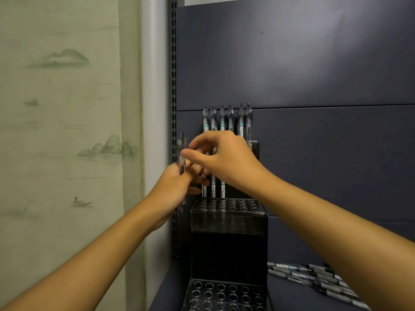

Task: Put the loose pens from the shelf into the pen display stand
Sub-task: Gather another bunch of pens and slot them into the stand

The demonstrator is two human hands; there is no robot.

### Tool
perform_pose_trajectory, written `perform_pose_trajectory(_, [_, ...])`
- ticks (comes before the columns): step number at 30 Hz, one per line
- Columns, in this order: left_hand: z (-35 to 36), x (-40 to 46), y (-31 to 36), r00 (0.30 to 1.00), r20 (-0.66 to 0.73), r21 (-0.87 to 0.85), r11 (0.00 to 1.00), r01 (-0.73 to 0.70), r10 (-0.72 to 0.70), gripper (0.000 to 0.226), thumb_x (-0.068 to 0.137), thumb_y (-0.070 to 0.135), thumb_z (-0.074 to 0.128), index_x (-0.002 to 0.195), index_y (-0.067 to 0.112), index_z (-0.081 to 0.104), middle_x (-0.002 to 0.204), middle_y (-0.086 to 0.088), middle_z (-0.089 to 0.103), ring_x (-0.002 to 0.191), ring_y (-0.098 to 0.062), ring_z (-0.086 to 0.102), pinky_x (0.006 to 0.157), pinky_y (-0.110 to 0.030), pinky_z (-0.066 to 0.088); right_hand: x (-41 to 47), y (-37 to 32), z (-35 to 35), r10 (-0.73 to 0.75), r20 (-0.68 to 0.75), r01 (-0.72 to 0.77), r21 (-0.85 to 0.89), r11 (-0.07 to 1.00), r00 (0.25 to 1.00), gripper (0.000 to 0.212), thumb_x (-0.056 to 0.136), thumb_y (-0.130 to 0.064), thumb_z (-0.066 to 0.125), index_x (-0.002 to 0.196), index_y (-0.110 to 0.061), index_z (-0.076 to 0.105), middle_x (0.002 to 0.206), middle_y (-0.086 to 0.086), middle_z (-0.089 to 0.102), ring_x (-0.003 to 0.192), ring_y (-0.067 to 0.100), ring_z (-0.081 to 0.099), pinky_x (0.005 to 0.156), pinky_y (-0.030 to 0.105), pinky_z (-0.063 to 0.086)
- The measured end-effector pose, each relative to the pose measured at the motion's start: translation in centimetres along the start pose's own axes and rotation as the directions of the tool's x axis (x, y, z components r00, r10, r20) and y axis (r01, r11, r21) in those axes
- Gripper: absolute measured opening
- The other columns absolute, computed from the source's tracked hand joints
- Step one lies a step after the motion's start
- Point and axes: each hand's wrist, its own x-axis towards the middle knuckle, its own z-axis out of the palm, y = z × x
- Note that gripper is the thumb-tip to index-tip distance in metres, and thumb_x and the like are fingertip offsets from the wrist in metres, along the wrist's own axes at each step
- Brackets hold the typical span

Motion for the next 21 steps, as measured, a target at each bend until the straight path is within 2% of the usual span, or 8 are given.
perform_pose_trajectory(5, [1.0,0.1,0.3,1.0,0.014,0.049,0.999,0.012,-0.012,0.024,0.103,0.012,0.041,0.11,0.018,0.063,0.091,0.002,0.07,0.073,-0.004,0.068,0.065,-0.022,0.054,-0.1,-0.2,-0.1,0.017,-0.003,-0.017,0.018,1.0,1.0,0.019,0.091,-0.036,0.068,0.098,-0.021,0.075,0.084,-0.008,0.073,0.068,-0.002,0.063,0.08,0.023,0.057])
perform_pose_trajectory(9, [1.6,0.1,0.3,1.0,0.016,0.038,0.999,-0.006,0.005,0.032,0.103,0.007,0.039,0.109,0.033,0.056,0.079,0.005,0.065,0.056,0.002,0.062,0.05,-0.016,0.045,-0.4,0.2,0.2,0.034,-0.01,-0.034,0.012,0.999,0.999,0.019,0.088,-0.036,0.071,0.101,-0.022,0.073,0.086,-0.011,0.072,0.082,0.0,0.066,0.081,0.02,0.055])
perform_pose_trajectory(11, [1.7,0.3,0.1,1.0,0.024,0.044,0.999,-0.012,0.011,0.032,0.102,0.004,0.04,0.112,0.028,0.057,0.071,0.011,0.064,0.053,0.004,0.06,0.052,-0.017,0.046,-0.6,0.5,0.3,0.045,-0.031,-0.044,0.037,0.998,0.999,0.017,0.089,-0.033,0.071,0.102,-0.021,0.072,0.084,-0.012,0.071,0.08,-0.001,0.066,0.08,0.019,0.056])
perform_pose_trajectory(14, [1.6,0.5,-0.1,0.998,0.058,0.063,0.998,-0.028,0.025,0.038,0.097,0.0,0.047,0.116,0.031,0.059,0.072,0.017,0.068,0.064,0.004,0.063,0.061,-0.02,0.049,-0.8,0.8,0.2,0.078,-0.042,-0.073,0.094,0.993,0.996,0.011,0.091,-0.029,0.069,0.099,-0.021,0.069,0.08,-0.009,0.072,0.078,0.002,0.068,0.081,0.024,0.058])
perform_pose_trajectory(18, [0.6,0.3,-0.4,0.997,0.068,0.008,1.0,0.02,-0.021,0.029,0.092,0.01,0.062,0.117,0.025,0.061,0.106,0.008,0.074,0.101,-0.007,0.069,0.084,-0.03,0.055,-0.3,1.2,-0.8,0.113,-0.111,-0.087,0.215,0.973,0.987,0.01,0.092,-0.024,0.067,0.1,-0.019,0.065,0.08,-0.001,0.075,0.071,0.011,0.073,0.073,0.037,0.063])
perform_pose_trajectory(21, [-1.4,0.0,-1.2,0.996,0.047,-0.018,0.997,0.081,-0.08,0.032,0.092,0.008,0.06,0.122,0.021,0.06,0.118,0.004,0.071,0.106,-0.01,0.068,0.092,-0.033,0.054,0.3,2.0,-2.7,0.138,-0.19,-0.091,0.236,0.968,0.972,0.008,0.092,-0.021,0.067,0.098,-0.019,0.063,0.079,-0.002,0.073,0.064,0.011,0.073,0.067,0.033,0.063])
